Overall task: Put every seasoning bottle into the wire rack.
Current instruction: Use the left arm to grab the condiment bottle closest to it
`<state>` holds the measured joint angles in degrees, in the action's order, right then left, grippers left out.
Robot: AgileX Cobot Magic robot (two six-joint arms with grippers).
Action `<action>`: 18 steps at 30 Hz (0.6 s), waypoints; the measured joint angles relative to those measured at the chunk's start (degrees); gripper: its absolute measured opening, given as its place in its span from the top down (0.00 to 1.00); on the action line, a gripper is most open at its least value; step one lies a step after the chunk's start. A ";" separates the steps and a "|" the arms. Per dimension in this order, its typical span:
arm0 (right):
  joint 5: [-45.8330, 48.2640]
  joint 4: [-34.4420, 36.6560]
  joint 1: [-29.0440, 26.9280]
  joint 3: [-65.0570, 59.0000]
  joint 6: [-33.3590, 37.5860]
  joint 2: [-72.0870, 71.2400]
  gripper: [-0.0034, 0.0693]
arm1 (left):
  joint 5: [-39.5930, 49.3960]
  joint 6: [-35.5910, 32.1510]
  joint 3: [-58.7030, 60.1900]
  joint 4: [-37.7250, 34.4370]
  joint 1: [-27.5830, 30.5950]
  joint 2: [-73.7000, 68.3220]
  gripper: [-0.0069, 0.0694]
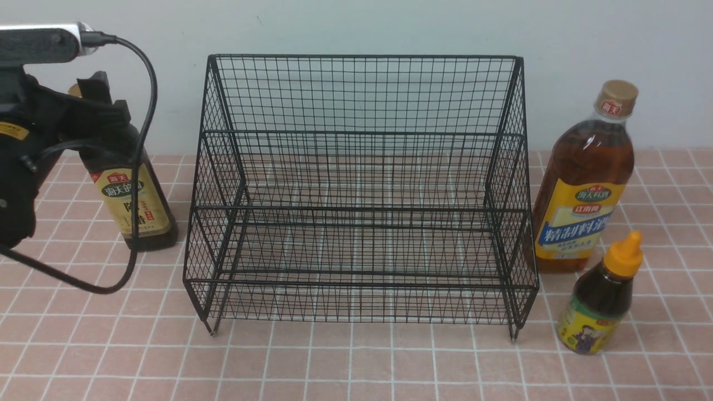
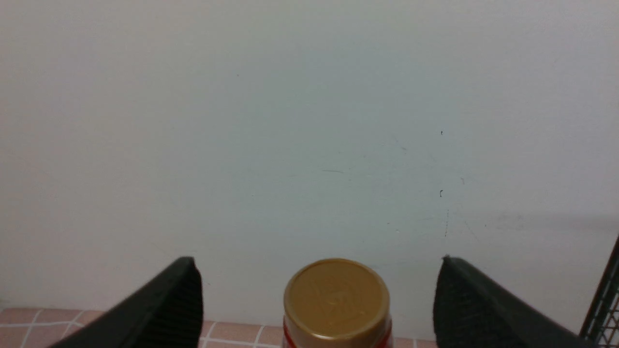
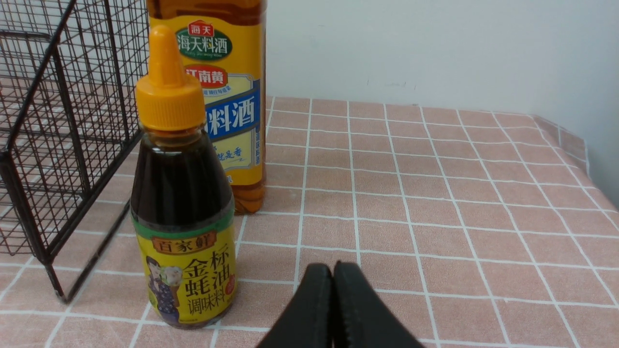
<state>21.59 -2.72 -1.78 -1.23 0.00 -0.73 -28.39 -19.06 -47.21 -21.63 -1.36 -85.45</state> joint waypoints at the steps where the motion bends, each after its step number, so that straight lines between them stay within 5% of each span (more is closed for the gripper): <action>1: 0.00 0.00 0.00 0.00 0.00 0.00 0.97 | -0.07 0.00 -0.49 -0.14 0.00 -0.79 0.14; 14: 0.00 0.00 0.00 0.00 0.00 0.00 0.97 | -0.82 -0.05 -5.55 -3.42 0.00 -9.85 0.15; 18: 0.00 0.00 0.00 0.00 0.00 0.00 0.97 | -0.82 -0.05 -6.94 -3.53 0.00 -11.02 0.27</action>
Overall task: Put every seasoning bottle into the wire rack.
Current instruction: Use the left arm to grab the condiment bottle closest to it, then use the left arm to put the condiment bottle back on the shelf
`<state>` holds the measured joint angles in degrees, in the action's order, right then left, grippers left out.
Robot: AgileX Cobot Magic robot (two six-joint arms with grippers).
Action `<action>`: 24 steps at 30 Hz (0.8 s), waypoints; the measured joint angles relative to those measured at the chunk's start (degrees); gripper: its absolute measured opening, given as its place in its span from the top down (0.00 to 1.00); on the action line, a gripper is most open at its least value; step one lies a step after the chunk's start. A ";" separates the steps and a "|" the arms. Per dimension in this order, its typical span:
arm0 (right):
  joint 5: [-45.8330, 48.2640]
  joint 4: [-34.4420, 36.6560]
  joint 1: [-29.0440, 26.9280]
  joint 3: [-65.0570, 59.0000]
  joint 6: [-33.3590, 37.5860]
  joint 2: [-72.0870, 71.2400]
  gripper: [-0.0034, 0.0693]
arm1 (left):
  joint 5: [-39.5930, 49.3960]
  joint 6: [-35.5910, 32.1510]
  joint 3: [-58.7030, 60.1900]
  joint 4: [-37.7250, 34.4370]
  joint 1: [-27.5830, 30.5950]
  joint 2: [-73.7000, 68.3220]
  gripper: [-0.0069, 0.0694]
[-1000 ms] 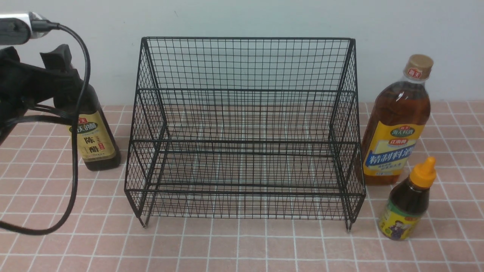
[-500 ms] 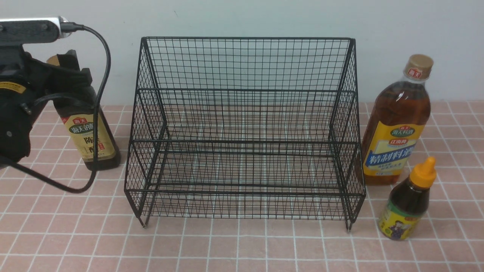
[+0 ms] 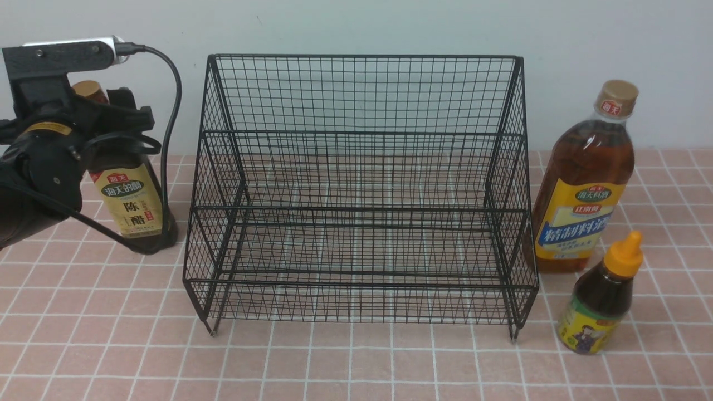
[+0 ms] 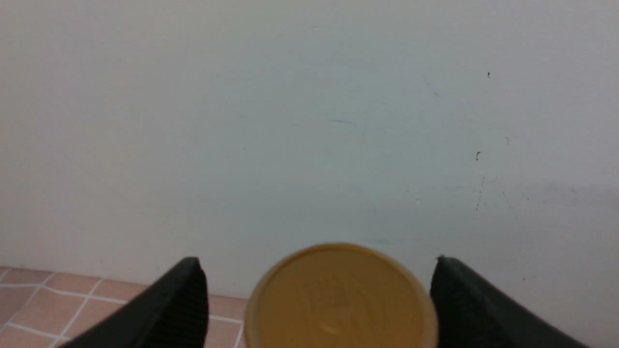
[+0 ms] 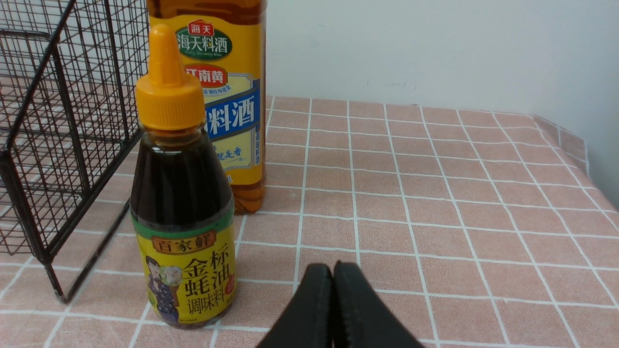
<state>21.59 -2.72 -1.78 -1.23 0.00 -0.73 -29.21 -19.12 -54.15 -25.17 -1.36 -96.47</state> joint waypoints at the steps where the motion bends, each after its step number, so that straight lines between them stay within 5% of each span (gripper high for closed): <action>1: 0.00 0.00 0.00 0.00 0.00 0.00 0.97 | -0.17 0.00 -0.26 0.00 0.00 -0.06 0.35; 3: 0.00 0.00 0.00 0.00 0.31 0.00 0.97 | -0.62 -0.06 -0.39 0.00 0.00 -0.06 0.52; 24: 0.00 0.00 0.00 0.00 0.36 0.00 0.97 | 15.27 -0.93 -1.92 5.62 -0.06 34.30 0.52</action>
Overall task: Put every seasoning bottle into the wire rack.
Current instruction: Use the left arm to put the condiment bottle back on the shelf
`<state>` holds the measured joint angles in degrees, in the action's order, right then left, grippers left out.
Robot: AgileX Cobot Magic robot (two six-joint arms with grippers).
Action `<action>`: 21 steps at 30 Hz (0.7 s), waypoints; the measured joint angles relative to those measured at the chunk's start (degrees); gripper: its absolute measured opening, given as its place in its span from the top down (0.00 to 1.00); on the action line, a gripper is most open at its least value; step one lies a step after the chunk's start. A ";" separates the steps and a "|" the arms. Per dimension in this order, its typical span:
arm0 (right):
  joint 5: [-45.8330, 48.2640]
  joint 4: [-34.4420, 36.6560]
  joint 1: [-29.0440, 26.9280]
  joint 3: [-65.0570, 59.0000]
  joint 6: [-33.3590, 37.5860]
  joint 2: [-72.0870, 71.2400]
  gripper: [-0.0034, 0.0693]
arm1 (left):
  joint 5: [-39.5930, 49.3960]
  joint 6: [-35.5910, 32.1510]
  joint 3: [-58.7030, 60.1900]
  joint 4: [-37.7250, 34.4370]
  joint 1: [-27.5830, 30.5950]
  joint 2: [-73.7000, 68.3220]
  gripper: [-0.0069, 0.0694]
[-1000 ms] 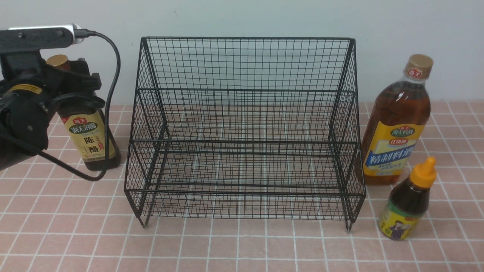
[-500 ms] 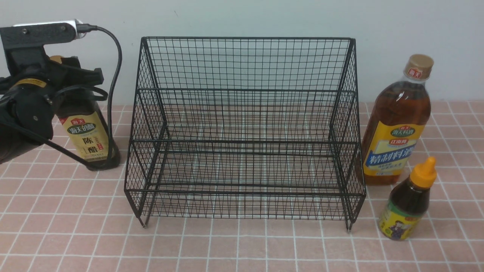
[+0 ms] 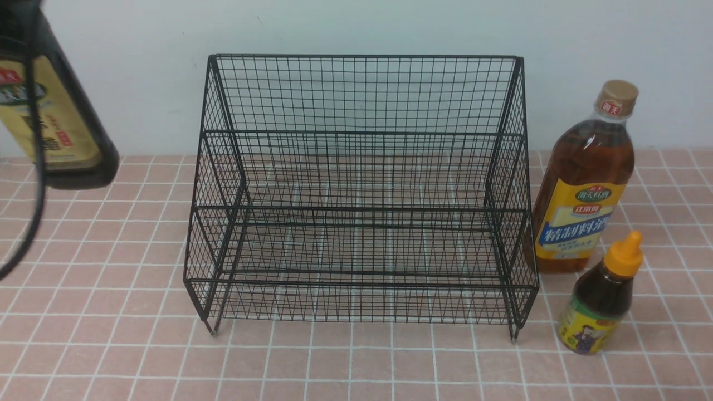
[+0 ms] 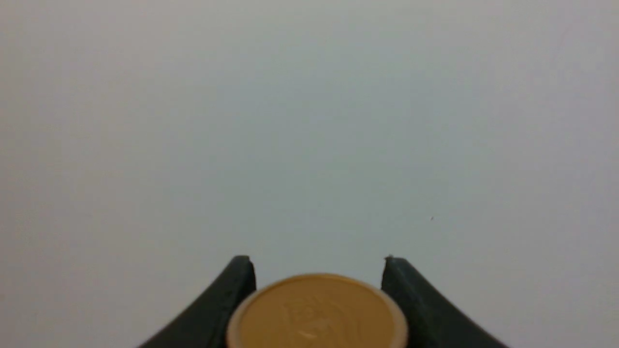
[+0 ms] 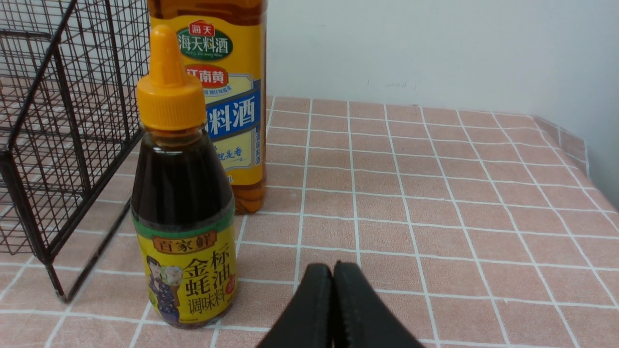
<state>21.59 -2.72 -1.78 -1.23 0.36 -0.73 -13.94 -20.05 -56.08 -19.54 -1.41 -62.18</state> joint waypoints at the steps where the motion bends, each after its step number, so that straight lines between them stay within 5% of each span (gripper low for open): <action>1: 0.00 0.00 0.00 0.00 0.00 0.00 0.97 | 1.47 0.19 -0.85 0.05 -0.31 1.00 0.52; 9: 0.00 0.00 0.00 0.00 0.00 0.00 0.97 | 8.36 1.06 -8.09 0.39 -8.15 2.01 0.52; 16: 0.00 0.00 0.00 0.00 0.00 0.00 0.97 | 6.12 1.26 -9.08 0.40 -17.85 -5.08 0.52; 21: 0.00 0.00 0.00 0.00 0.00 0.00 0.97 | 1.99 1.26 -9.08 0.29 -19.29 -11.25 0.52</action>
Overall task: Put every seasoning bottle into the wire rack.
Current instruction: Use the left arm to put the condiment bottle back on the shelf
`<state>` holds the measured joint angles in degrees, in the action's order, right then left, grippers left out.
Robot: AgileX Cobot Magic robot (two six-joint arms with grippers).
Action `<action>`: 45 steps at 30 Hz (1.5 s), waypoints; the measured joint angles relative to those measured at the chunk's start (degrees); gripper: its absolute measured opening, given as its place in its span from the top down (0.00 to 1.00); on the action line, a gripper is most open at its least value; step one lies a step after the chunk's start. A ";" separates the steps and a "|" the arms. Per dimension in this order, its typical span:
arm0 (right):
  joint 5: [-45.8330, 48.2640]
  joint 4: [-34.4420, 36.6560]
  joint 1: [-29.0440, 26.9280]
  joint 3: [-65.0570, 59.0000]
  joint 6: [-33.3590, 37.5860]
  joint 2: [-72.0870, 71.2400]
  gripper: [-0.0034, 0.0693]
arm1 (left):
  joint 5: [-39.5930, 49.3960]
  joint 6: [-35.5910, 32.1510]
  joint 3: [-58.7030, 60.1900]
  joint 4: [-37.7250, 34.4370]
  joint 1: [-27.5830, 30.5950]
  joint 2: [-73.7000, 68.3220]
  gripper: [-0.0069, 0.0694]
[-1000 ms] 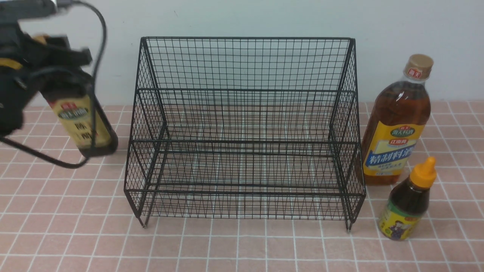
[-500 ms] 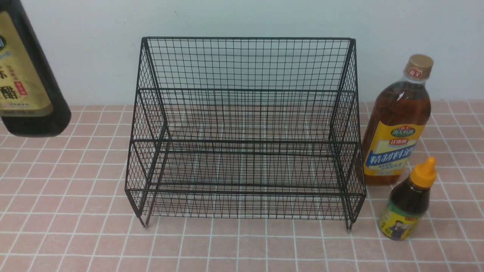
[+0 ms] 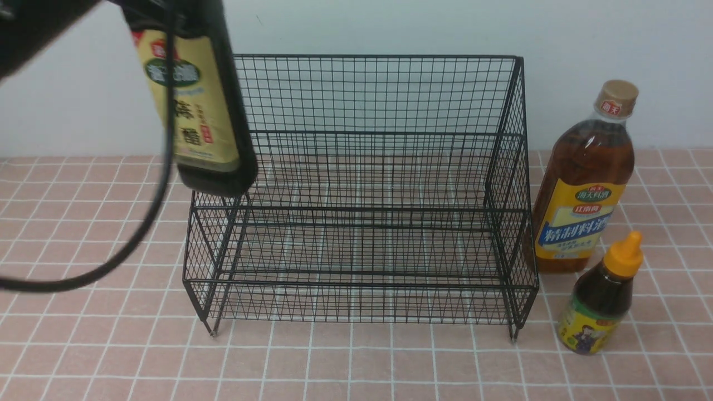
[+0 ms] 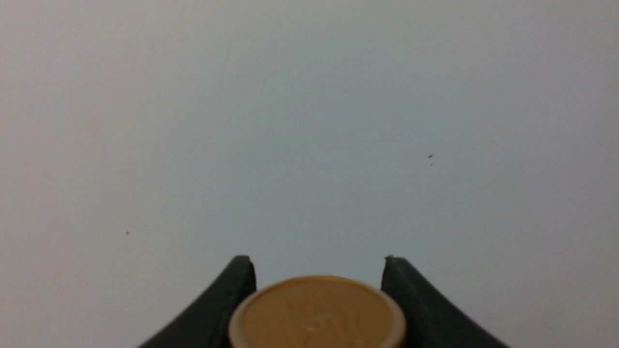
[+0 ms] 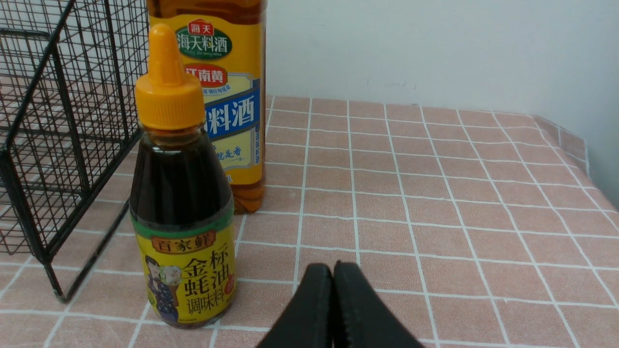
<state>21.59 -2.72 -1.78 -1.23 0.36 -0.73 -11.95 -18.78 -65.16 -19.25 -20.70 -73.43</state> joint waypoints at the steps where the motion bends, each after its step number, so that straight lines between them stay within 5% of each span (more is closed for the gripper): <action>1: 0.00 0.00 0.00 0.00 0.00 0.00 0.97 | -0.67 -0.05 0.00 0.00 0.00 -1.24 0.52; 10: 0.00 0.00 0.00 0.00 0.00 0.00 0.97 | -1.40 -0.27 0.00 -2.90 0.00 -8.53 0.52; 23: 0.00 0.00 0.00 0.00 0.00 0.00 0.97 | 15.85 -0.52 0.00 -5.66 -0.05 -9.06 0.52; 45: 0.06 -0.21 0.00 0.00 0.00 0.00 0.97 | 14.75 -0.83 -0.72 -5.45 -0.05 -15.89 0.52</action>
<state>21.64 -2.92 -1.78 -1.23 0.36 -0.73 2.80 -19.61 -65.88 -24.70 -20.75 -89.32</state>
